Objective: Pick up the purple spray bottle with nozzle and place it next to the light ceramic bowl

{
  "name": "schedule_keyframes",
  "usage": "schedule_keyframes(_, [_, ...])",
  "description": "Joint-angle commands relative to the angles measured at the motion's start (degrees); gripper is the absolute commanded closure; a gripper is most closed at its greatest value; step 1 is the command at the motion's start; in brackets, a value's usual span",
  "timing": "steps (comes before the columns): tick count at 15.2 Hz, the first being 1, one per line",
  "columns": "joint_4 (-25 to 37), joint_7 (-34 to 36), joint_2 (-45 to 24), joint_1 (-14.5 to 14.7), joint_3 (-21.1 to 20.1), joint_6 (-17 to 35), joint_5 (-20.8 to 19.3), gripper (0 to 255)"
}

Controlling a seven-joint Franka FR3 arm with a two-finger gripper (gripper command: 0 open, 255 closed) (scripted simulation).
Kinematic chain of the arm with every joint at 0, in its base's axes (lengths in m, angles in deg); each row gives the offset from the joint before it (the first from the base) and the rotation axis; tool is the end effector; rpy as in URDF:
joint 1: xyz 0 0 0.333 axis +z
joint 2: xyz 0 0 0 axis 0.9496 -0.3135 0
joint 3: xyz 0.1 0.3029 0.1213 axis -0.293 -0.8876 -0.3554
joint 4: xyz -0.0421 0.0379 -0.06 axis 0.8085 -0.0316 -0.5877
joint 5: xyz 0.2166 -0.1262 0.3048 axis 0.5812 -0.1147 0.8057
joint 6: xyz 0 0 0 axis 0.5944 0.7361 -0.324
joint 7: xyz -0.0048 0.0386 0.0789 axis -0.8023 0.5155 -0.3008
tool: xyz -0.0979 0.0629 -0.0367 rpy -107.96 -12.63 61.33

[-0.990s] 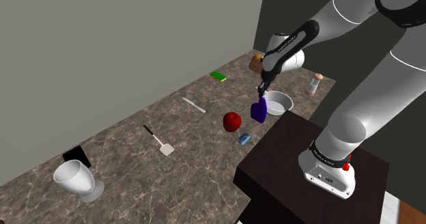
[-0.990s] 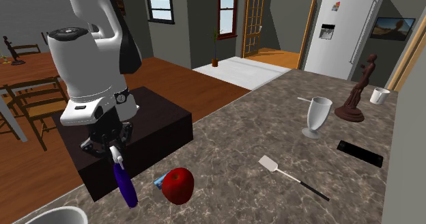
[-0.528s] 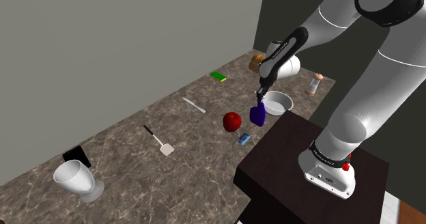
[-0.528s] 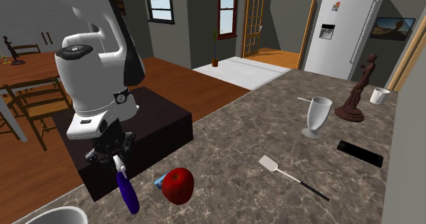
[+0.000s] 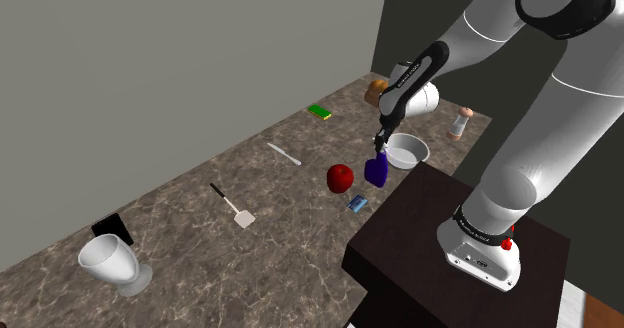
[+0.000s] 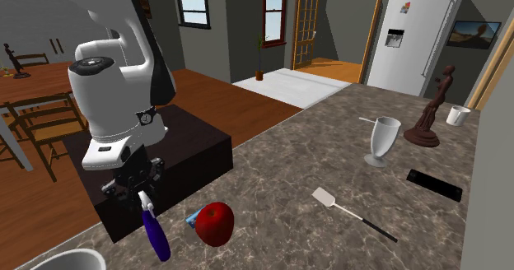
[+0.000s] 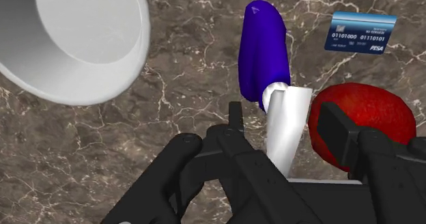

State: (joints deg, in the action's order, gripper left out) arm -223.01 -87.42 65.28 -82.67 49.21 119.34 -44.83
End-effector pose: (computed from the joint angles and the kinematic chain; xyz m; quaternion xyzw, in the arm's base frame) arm 0.3895 -0.1558 0.2229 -0.9989 -0.0428 -0.0165 0.0024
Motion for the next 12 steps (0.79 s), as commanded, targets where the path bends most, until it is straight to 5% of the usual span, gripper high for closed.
schedule_keyframes(1, [0.0, 0.0, 0.0, 0.0, 0.0, 0.0, 0.0, 0])
schedule_keyframes(5, [0.0, 0.0, 0.0, 0.0, 0.0, 0.0, 0.0, 0])
schedule_keyframes(9, [0.0, 3.3, 8.9, -0.2, 0.8, -8.7, -4.6, 0])
schedule_keyframes(12, [0.0, 3.3, 8.9, -0.3, 0.7, -8.7, -4.6, 0])
